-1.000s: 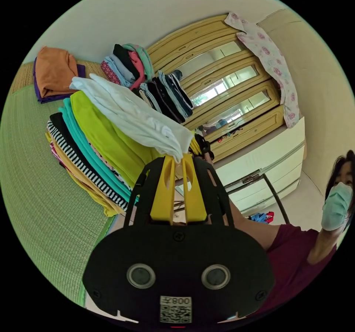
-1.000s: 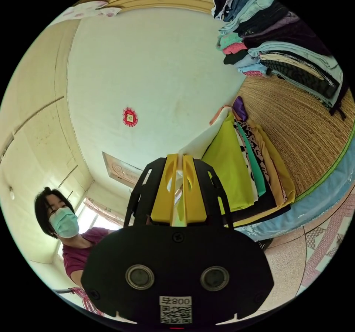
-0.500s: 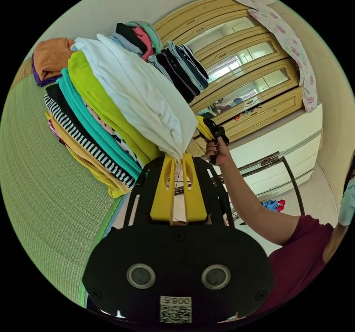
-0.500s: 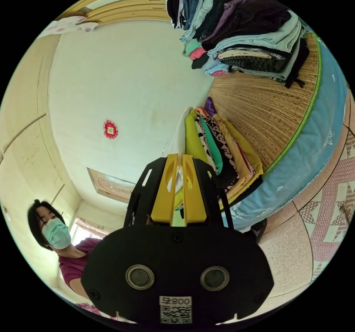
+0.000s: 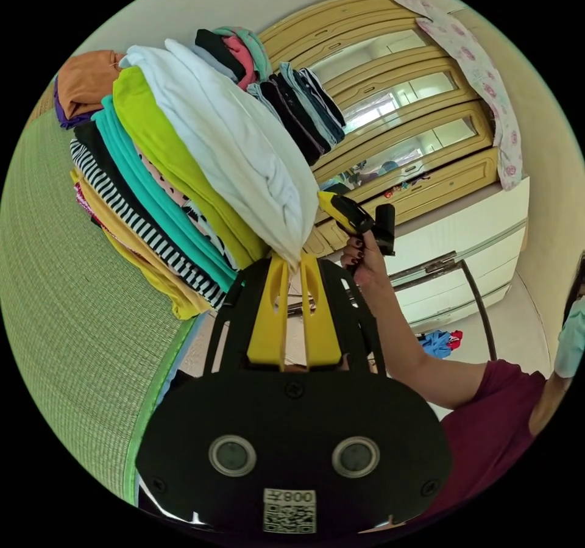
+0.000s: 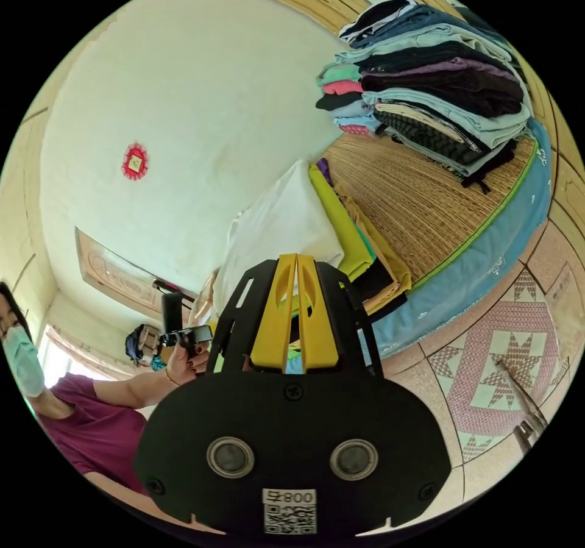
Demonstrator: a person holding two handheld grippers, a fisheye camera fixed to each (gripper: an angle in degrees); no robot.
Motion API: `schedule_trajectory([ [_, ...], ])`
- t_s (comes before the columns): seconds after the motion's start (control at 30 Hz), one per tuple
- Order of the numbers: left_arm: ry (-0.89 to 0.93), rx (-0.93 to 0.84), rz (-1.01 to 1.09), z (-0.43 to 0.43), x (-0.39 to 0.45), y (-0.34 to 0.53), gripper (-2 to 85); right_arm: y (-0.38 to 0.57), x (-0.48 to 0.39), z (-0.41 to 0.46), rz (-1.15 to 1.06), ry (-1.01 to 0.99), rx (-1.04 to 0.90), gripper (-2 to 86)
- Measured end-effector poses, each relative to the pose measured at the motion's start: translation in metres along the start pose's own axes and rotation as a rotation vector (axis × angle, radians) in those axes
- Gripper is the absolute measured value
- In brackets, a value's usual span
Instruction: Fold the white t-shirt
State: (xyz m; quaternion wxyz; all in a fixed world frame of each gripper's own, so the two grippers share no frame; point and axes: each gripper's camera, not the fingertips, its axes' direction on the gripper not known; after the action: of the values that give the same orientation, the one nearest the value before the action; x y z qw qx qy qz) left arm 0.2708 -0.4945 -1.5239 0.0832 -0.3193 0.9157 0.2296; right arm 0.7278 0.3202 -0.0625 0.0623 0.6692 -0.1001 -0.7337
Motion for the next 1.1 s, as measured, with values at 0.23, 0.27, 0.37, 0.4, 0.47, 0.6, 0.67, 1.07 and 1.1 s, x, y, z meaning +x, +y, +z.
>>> schedule_trajectory([
  [0.23,-0.082,-0.002,0.074,-0.038,-0.006,0.051,0.9,0.029,-0.071,0.013,-0.132,0.091,0.066,0.0],
  [0.27,-0.109,-0.006,0.074,-0.043,-0.009,0.058,0.8,0.04,-0.09,0.017,-0.178,0.089,0.078,0.0],
  [0.37,-0.299,-0.047,0.037,-0.065,-0.032,0.099,0.4,0.08,-0.151,0.031,-0.334,0.121,0.14,0.0],
  [0.4,-0.399,-0.081,0.002,-0.072,-0.044,0.118,0.2,0.088,-0.164,0.038,-0.364,0.136,0.139,0.0],
  [0.47,-0.543,-0.128,-0.038,-0.082,-0.062,0.147,0.2,0.12,-0.205,0.081,-0.454,0.2,0.081,0.0],
  [0.6,-0.767,-0.257,-0.145,-0.09,-0.099,0.208,0.2,0.16,-0.227,0.183,-0.506,0.267,-0.169,0.0],
  [0.67,-0.812,-0.312,-0.167,-0.087,-0.111,0.23,0.2,0.185,-0.225,0.255,-0.539,0.313,-0.349,0.0],
  [1.07,-0.744,-0.127,-0.145,-0.118,-0.122,0.313,0.3,0.197,-0.247,0.372,-0.678,0.409,-0.576,0.8],
  [1.1,-0.732,-0.12,-0.144,-0.122,-0.123,0.319,0.3,0.188,-0.251,0.375,-0.681,0.397,-0.552,0.9],
])
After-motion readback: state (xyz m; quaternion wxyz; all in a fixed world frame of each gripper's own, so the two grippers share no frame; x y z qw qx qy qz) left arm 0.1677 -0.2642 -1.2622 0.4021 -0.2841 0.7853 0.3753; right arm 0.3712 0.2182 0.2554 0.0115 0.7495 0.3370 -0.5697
